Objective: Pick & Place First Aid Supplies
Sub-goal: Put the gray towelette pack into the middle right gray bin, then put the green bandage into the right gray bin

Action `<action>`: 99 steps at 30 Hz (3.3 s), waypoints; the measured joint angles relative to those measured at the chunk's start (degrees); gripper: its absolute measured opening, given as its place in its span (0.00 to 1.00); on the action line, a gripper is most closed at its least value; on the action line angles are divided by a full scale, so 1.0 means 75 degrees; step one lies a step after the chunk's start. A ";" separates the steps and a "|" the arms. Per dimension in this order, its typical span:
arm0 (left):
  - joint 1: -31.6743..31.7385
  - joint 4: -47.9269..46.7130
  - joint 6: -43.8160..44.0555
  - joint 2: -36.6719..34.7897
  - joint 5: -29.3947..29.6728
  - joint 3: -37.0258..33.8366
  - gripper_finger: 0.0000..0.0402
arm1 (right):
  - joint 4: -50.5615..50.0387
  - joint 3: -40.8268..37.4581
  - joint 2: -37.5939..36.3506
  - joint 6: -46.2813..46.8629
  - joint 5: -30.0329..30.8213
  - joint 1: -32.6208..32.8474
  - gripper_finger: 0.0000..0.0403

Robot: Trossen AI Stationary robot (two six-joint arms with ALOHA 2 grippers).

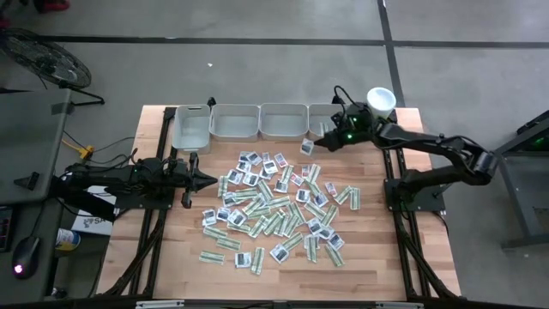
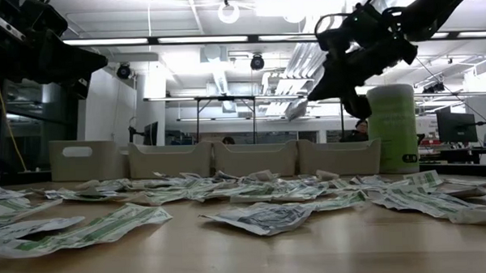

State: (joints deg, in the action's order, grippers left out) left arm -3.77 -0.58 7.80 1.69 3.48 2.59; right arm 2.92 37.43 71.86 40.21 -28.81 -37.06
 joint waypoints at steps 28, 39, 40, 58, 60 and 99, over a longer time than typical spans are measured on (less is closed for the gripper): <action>0.0000 -0.0002 0.0000 -0.0001 0.0000 0.0000 0.00 | -0.0110 0.3061 0.3566 0.0448 0.2655 -0.0130 0.00; 0.0000 0.0000 0.0002 0.0000 -0.0003 0.0000 0.00 | -0.1184 0.3304 0.3826 0.0356 0.3349 -0.0213 0.00; 0.0000 -0.0003 -0.0001 0.0000 -0.0003 0.0000 0.00 | -0.1233 0.3300 0.3826 0.0359 0.3354 -0.0208 0.00; 0.0000 0.0000 0.0001 -0.0002 0.0000 0.0000 0.00 | -0.1595 0.3287 0.3826 0.0145 0.3176 -0.0207 0.13; 0.0000 0.0000 0.0002 -0.0001 -0.0003 0.0000 0.00 | -0.1602 0.3287 0.3824 0.0142 0.3093 -0.0206 0.18; 0.0000 0.0000 0.0002 -0.0003 -0.0003 0.0000 0.00 | -0.4423 0.1834 0.2121 -0.6080 0.1813 0.1390 0.28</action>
State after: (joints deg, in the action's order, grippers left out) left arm -3.77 -0.58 7.81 1.67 3.46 2.59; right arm -30.26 51.18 87.77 -5.39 -15.21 -26.63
